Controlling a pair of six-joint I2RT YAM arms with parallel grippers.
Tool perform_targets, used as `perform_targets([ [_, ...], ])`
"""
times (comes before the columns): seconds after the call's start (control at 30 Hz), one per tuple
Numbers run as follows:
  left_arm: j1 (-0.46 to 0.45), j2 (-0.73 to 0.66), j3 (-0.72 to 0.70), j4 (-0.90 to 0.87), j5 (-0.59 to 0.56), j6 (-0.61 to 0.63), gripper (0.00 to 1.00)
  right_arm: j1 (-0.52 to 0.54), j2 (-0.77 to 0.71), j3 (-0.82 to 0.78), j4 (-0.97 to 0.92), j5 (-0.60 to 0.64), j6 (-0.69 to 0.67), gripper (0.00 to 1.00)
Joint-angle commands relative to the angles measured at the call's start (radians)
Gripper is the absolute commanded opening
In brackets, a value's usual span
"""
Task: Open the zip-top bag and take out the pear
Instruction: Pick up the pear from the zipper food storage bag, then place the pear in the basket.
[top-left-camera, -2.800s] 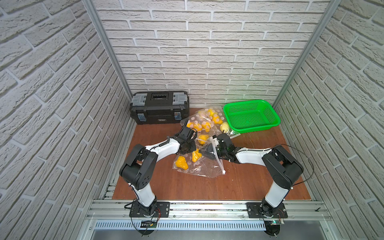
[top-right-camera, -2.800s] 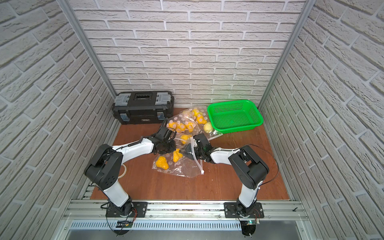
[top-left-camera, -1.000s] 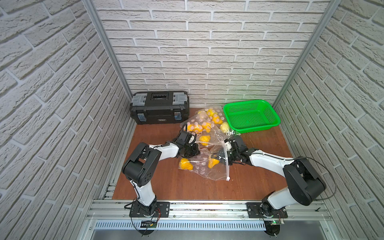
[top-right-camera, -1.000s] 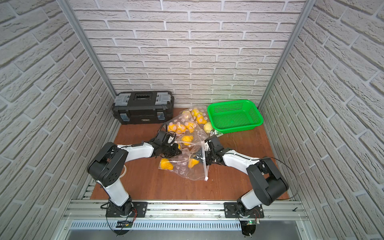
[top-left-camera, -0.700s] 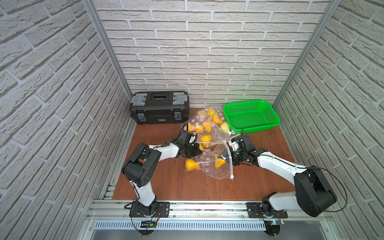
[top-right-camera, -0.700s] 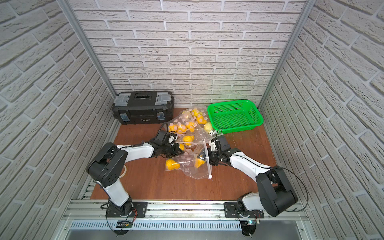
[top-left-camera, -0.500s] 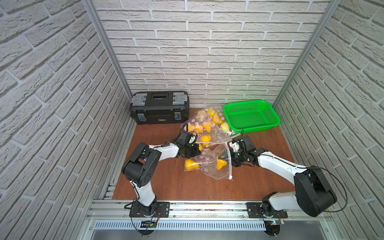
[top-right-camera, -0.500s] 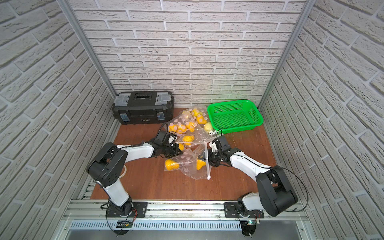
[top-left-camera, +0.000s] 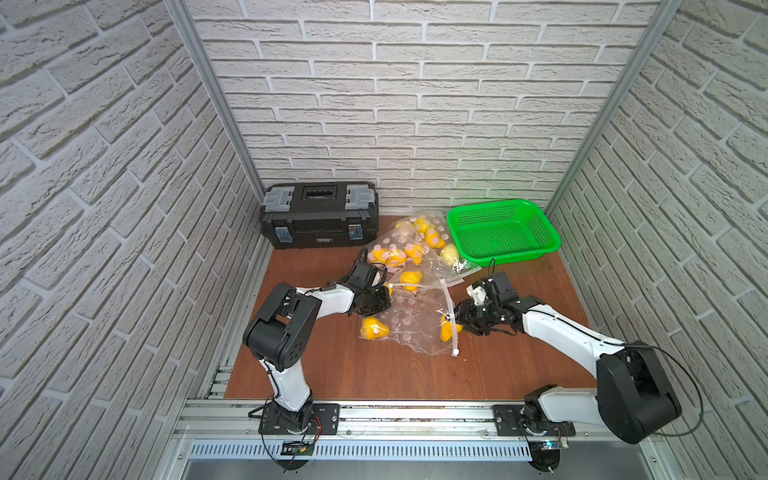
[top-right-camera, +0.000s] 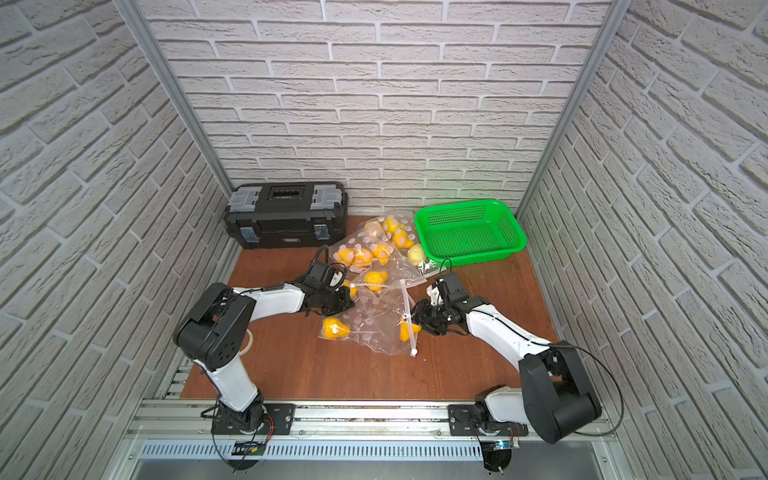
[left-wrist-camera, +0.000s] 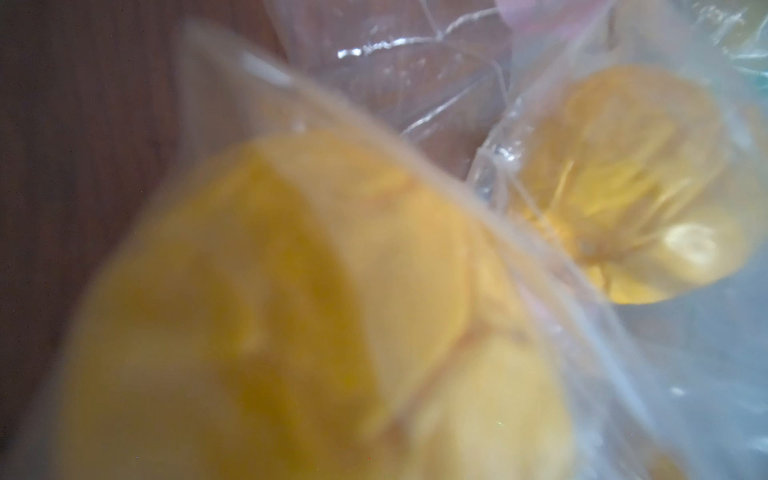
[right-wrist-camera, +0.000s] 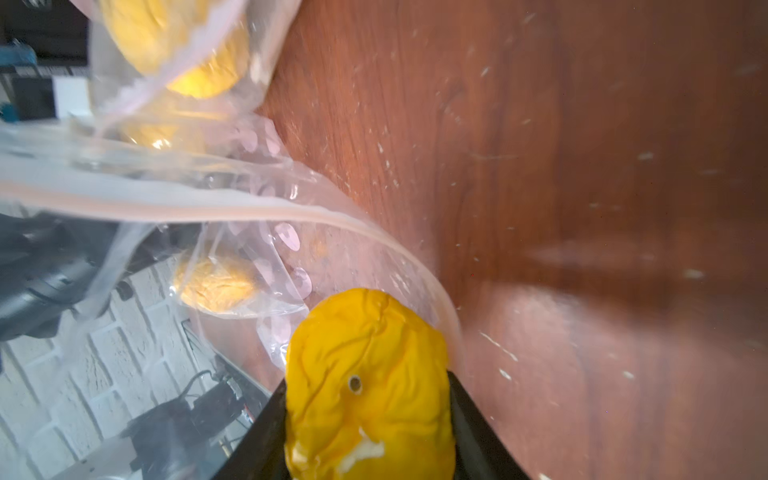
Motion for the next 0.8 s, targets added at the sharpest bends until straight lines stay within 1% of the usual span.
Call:
perform_targets([
  [0.0, 0.011, 0.045, -0.034, -0.161, -0.128, 0.017, 0.00, -0.074, -0.087, 0.057, -0.104, 0.069, -0.048, 0.44],
  [0.07, 0.011, 0.043, -0.030, -0.167, -0.125, 0.019, 0.00, -0.107, -0.110, 0.110, -0.165, 0.112, -0.085, 0.44],
  [0.17, 0.007, 0.030, -0.030, -0.172, -0.124, 0.024, 0.00, -0.171, -0.120, 0.184, -0.200, 0.148, -0.132, 0.45],
  [0.3, 0.004, 0.000, -0.030, -0.181, -0.121, 0.027, 0.00, -0.250, -0.063, 0.304, -0.185, 0.159, -0.167, 0.45],
  [0.4, -0.002, -0.033, -0.028, -0.200, -0.119, 0.029, 0.00, -0.276, 0.035, 0.426, -0.152, 0.167, -0.184, 0.46],
  [0.5, -0.006, -0.071, -0.023, -0.222, -0.119, 0.032, 0.00, -0.300, 0.171, 0.565, -0.120, 0.150, -0.190, 0.47],
  [0.63, -0.006, -0.109, -0.004, -0.250, -0.119, 0.033, 0.06, -0.313, 0.393, 0.792, -0.116, 0.118, -0.215, 0.48],
  [0.77, -0.006, -0.137, 0.014, -0.268, -0.116, 0.035, 0.13, -0.315, 0.595, 0.962, -0.057, 0.081, -0.196, 0.51],
])
